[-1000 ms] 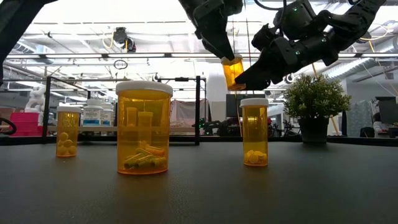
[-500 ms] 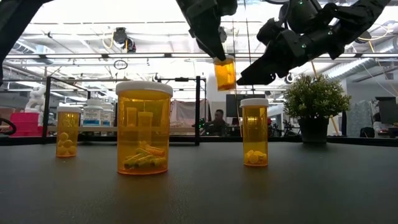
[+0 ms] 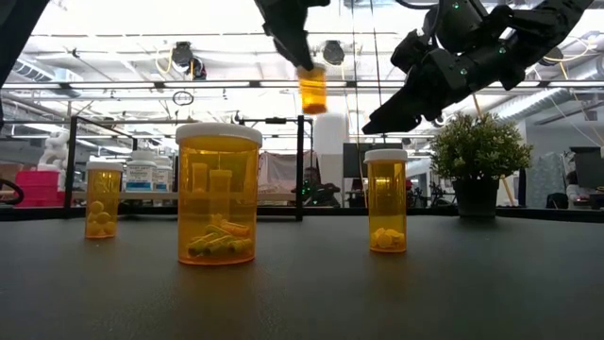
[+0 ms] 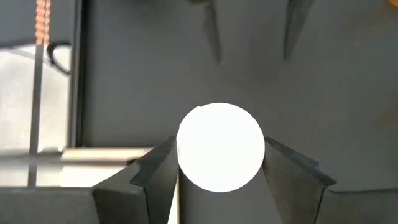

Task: Pick and place medicine bottles onto shelf by color
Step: Put the large orange pill bottle aligned with the other large orange pill bottle on the shelf

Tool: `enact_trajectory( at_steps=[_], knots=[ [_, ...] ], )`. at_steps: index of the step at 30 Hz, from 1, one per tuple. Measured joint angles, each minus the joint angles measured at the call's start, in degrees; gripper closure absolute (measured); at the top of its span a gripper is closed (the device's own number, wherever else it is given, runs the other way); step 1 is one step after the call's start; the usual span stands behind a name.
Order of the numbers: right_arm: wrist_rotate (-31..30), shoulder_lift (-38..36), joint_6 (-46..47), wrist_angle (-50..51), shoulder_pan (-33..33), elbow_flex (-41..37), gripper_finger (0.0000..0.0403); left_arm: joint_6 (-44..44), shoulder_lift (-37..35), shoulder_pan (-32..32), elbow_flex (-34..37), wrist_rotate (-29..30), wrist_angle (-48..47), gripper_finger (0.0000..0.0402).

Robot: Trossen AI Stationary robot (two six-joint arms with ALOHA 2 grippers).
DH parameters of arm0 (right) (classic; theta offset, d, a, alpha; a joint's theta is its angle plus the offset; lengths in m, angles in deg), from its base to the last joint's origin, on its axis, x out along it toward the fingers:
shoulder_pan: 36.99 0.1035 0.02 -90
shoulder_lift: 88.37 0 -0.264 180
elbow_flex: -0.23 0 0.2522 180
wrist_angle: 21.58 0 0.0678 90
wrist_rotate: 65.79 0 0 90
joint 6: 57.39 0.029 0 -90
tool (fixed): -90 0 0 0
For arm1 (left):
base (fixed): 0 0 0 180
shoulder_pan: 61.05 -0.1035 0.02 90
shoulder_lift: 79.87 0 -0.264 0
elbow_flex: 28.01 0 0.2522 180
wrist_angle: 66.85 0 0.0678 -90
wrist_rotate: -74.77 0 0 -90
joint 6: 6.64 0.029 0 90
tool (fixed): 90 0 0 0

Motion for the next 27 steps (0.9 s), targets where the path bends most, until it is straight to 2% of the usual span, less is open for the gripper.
enact_trajectory(
  at_steps=[8,15,20,27],
  knots=[
    [0.01,0.01,-0.10,0.14,0.01,0.00,0.0101,-3.21,-4.33,-2.87,-0.07,3.43,-8.09,0.0184],
    [0.00,0.02,-0.54,0.67,0.00,0.00,0.0101,-6.64,-6.48,-6.50,1.92,3.80,-14.20,0.0183],
    [0.00,0.02,-1.00,1.07,0.00,0.00,0.0101,-8.05,-9.97,-9.17,9.36,5.40,-13.61,0.0183],
    [0.02,0.02,-1.21,1.14,0.02,0.00,0.0101,-11.31,-17.19,-13.51,22.13,7.67,-5.89,0.0183]
  ],
)
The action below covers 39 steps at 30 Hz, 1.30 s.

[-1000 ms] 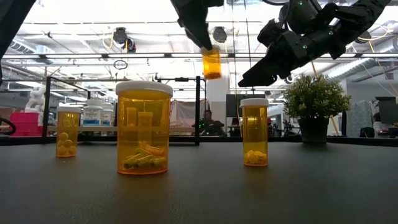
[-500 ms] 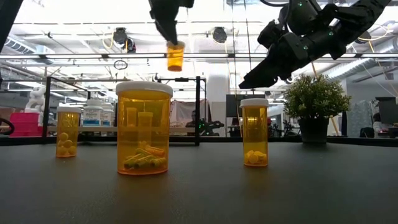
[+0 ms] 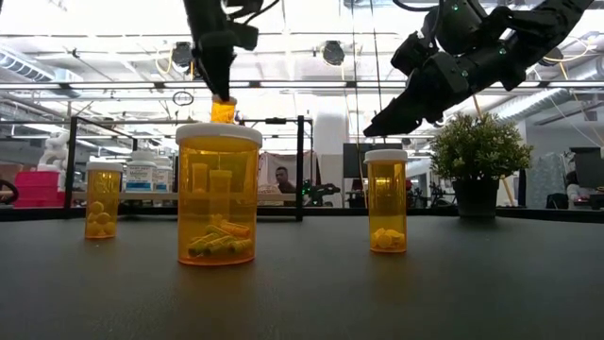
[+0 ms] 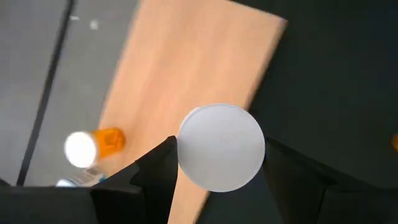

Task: Pick and place medicine bottles onto shelf by color
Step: Put the large orange pill bottle aligned with the other large orange pill bottle on the shelf

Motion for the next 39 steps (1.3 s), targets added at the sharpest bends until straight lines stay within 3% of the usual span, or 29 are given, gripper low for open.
enact_trajectory(
  at_steps=[7,17,39],
  knots=[
    [-0.02,0.00,0.00,-0.21,-0.02,0.00,0.0101,-3.22,-5.25,-5.22,10.30,3.20,3.90,0.0183],
    [-0.02,0.02,0.00,-0.15,-0.02,0.00,0.0101,-5.05,-6.45,-11.78,21.27,3.58,12.99,0.0183],
    [-0.02,0.02,-0.23,-0.18,-0.02,0.00,0.0101,-8.44,-6.41,-17.81,28.46,4.48,19.94,0.0183]
  ],
)
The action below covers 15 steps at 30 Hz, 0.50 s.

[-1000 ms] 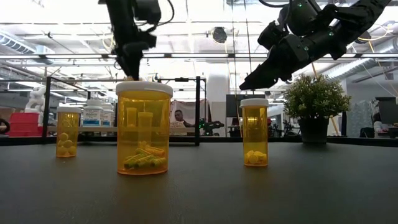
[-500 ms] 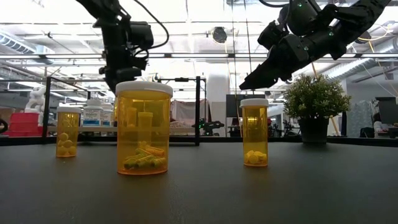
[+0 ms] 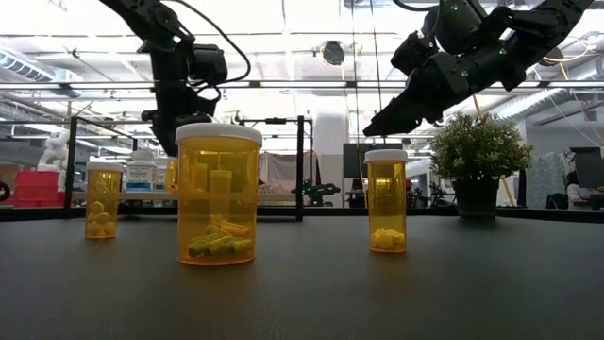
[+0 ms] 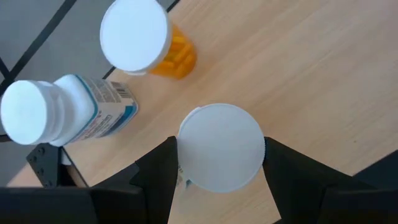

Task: Pick and place medicine bottles onto shelf by color
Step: Put the large orange pill bottle aligned with the other large orange pill bottle on the shelf

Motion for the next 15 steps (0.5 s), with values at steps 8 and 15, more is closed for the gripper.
enact_trajectory(
  at_steps=[8,15],
  knots=[
    [0.00,0.00,0.01,0.00,0.00,0.00,0.0101,0.06,0.00,-0.24,0.17,-0.03,0.10,0.0183],
    [0.00,0.00,0.01,0.00,0.00,0.00,0.0101,0.07,0.00,-0.29,0.17,-0.07,0.13,0.0171]
  ],
)
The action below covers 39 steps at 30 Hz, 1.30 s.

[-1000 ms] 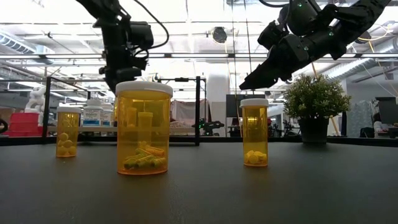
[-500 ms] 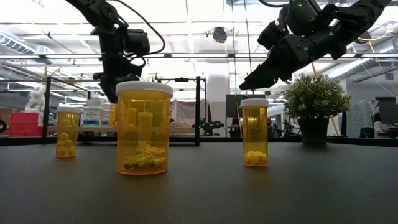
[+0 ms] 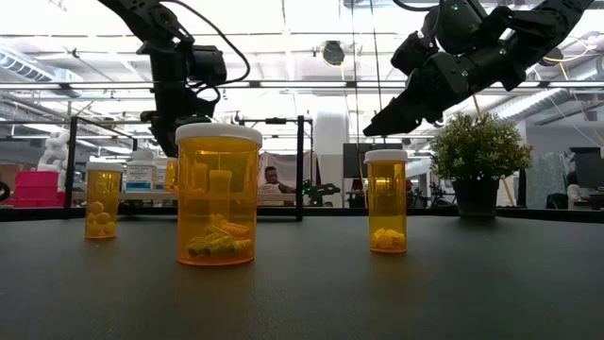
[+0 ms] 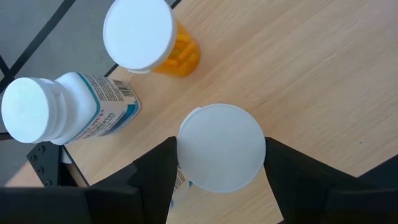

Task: Pick and place medicine bottles onto shelf by color
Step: Put the large orange pill bottle aligned with the other large orange pill bottle on the shelf, then put the small orange pill bottle on the shelf

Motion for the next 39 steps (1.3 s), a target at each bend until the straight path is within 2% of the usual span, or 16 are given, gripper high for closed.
enact_trajectory(
  at_steps=[8,16,26,31,39],
  knots=[
    [0.00,0.00,0.00,0.01,0.00,-0.02,0.0101,0.00,0.02,0.00,0.00,-0.07,0.20,0.0144],
    [0.00,0.00,0.00,-0.01,0.00,-0.02,0.0101,0.86,-0.08,0.00,0.00,-0.09,0.59,0.0142],
    [-0.26,0.02,0.39,-0.04,0.00,-0.02,0.0101,2.98,-7.18,2.39,-0.02,-0.57,5.60,0.0142],
    [-0.26,0.02,2.33,-0.72,0.00,-0.02,0.0101,3.85,-11.53,6.37,-0.04,-0.57,6.34,0.0142],
    [-0.32,0.02,6.66,-2.69,0.31,-0.02,0.0101,3.69,-15.77,17.96,-0.04,-0.57,6.12,0.0142]
  ],
)
